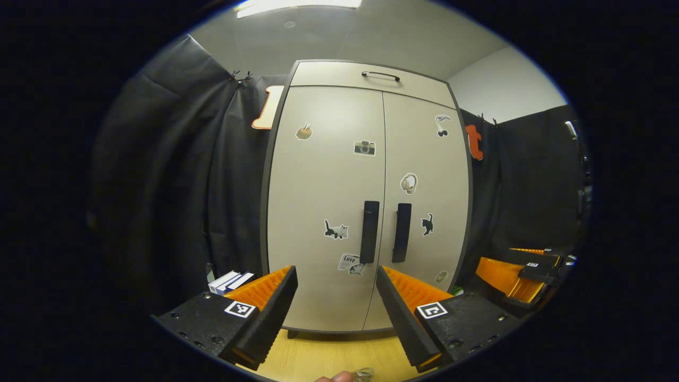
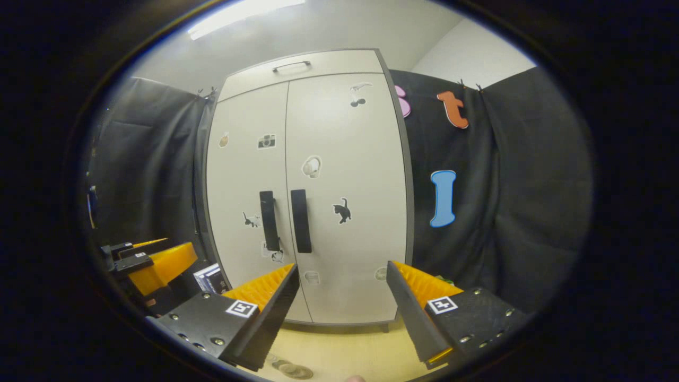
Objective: Grasp the bottle in the cabinet with the left hand and place it on the coaster, then close the right door with the right hand and the left door with the left hand.
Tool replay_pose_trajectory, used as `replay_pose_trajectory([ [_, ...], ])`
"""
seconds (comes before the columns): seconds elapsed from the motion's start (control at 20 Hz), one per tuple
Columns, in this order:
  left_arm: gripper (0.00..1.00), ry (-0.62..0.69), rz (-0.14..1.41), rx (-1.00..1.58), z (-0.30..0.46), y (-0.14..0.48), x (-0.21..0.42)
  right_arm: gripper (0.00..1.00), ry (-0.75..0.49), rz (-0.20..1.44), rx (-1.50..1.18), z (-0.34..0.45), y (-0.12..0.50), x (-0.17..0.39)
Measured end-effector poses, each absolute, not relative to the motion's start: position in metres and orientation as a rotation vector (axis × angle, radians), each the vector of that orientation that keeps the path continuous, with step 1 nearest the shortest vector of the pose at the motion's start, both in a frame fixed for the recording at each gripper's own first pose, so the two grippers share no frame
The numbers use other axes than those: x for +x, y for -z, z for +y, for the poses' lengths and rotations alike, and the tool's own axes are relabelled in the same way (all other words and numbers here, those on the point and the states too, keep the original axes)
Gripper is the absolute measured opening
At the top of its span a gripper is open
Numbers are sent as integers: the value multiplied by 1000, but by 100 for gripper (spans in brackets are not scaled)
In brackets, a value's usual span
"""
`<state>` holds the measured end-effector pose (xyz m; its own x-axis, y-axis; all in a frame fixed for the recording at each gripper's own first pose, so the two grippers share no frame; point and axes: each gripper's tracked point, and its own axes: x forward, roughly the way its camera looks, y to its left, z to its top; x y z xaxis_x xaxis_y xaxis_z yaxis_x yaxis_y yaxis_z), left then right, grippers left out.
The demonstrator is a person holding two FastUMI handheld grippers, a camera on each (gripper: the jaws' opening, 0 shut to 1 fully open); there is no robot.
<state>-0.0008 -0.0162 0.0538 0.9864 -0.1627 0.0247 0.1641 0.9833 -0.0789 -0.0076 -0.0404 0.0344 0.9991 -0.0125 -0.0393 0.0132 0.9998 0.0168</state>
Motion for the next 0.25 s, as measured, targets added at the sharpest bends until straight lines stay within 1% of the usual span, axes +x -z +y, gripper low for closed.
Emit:
replay_pose_trajectory([
  [0.25,95,155,-19,-75,-7,-53,-12,100,17,31,2,-34,-37,-12],
])
